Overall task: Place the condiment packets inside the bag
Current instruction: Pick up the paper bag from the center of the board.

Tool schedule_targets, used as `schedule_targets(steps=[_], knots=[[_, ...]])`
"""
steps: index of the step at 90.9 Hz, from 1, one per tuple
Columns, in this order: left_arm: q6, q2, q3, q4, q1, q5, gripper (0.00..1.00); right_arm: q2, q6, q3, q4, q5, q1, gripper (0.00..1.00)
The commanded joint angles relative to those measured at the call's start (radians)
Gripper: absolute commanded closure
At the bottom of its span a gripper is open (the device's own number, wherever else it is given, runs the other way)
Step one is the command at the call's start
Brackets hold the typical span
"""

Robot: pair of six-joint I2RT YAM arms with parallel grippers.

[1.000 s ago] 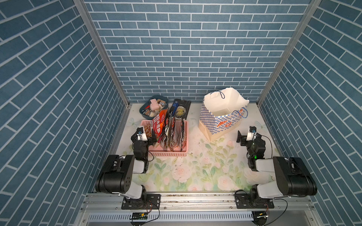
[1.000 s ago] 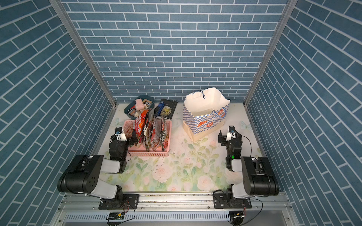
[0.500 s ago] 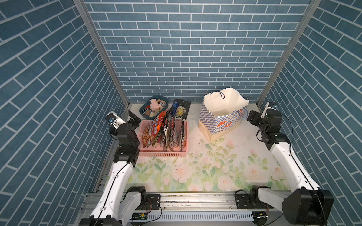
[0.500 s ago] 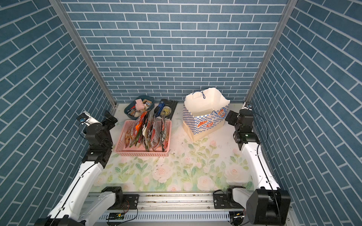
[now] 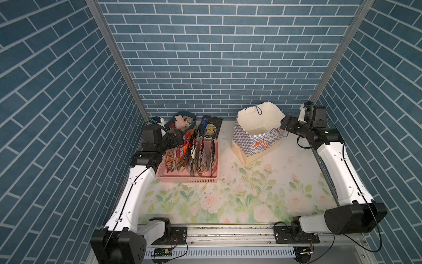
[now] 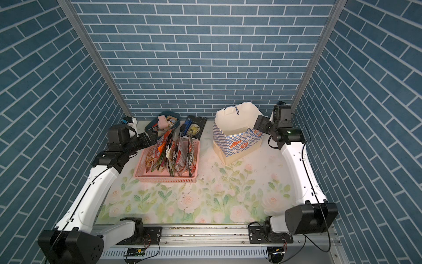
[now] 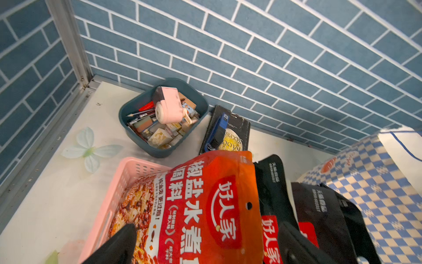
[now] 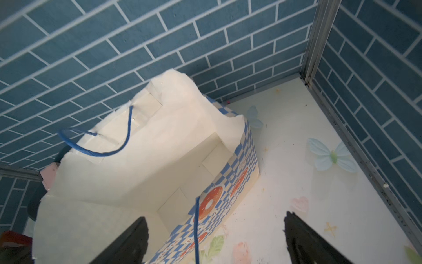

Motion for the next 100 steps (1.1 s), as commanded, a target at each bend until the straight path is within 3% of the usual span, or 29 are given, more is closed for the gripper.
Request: schedule_targets(steps=[1,25,46,64,86,100], knots=[[0.046,-0.018,0.047,-0.016,-0.005,0.066,0.00,0.037,0.057,0.053,-0.057,-0.030,0.009,0.07],[0.055,-0.015,0.064,0.010,-0.006,0.120,0.00,0.148,0.114,0.158,-0.099,0.004,0.012,0.14],[0.102,-0.036,0.074,-0.019,-0.006,0.101,0.00,0.215,0.101,0.189,-0.141,0.029,0.012,0.30],[0.130,-0.046,0.091,-0.044,-0.006,0.102,0.00,0.294,0.066,0.281,-0.205,0.020,0.012,0.50],[0.150,-0.063,0.111,-0.073,-0.006,0.103,0.00,0.312,-0.015,0.370,-0.331,0.029,0.005,0.99],[0.160,-0.071,0.144,-0.094,-0.006,0.131,0.00,0.332,-0.121,0.494,-0.488,0.012,-0.009,1.00]])
